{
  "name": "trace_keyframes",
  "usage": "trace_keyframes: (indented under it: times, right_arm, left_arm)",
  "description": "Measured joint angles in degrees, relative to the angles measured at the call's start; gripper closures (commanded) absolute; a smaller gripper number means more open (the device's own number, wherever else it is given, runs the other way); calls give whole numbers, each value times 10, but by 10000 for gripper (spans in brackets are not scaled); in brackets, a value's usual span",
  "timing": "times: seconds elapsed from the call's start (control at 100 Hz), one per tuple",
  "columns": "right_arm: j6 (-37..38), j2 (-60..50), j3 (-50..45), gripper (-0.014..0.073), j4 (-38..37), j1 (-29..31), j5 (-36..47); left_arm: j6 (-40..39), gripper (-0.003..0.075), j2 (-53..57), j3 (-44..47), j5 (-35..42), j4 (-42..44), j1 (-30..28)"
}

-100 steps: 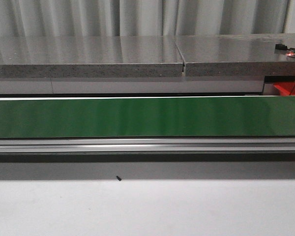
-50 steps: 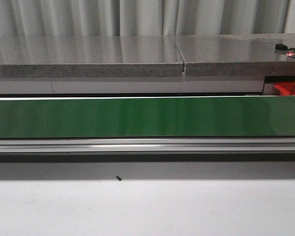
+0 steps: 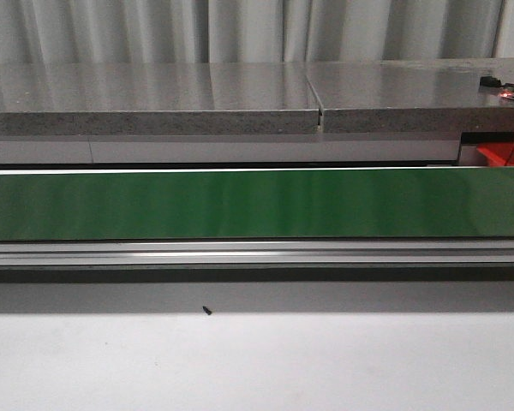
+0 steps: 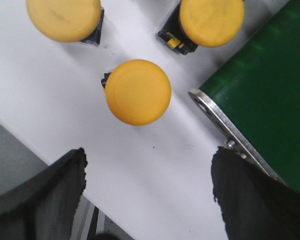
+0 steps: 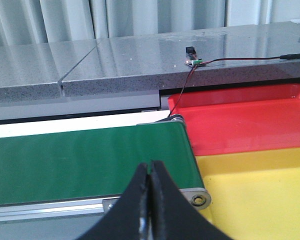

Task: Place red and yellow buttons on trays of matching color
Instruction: 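Grasp a yellow button by its cap with the left gripper, then set the yellow button on the green belt and open the left gripper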

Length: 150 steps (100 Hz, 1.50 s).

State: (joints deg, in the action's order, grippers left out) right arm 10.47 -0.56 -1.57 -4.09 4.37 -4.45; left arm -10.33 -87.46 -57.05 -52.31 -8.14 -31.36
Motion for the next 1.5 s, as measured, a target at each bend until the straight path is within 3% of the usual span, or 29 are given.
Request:
trace_keyframes:
  times: [0.45, 0.62, 0.88, 0.98, 1.19, 1.5]
  right_arm:
    - [0, 0, 0, 660, 0, 0, 0]
    - [0, 0, 0, 660, 0, 0, 0]
    - [0, 0, 0, 660, 0, 0, 0]
    - [0, 0, 0, 660, 0, 0, 0]
    - [0, 0, 0, 660, 0, 0, 0]
    - [0, 0, 0, 660, 0, 0, 0]
  left_arm:
    - [-11, 220, -58, -3, 62, -1, 0]
    - [-13, 307, -79, -4, 67, -1, 0]
    - [-13, 505, -81, -4, 72, -2, 0]
    - [-13, 542, -81, -4, 72, -2, 0]
    - [-13, 543, -64, -4, 71, -1, 0]
    - [4, 542, 47, -4, 33, 4, 0]
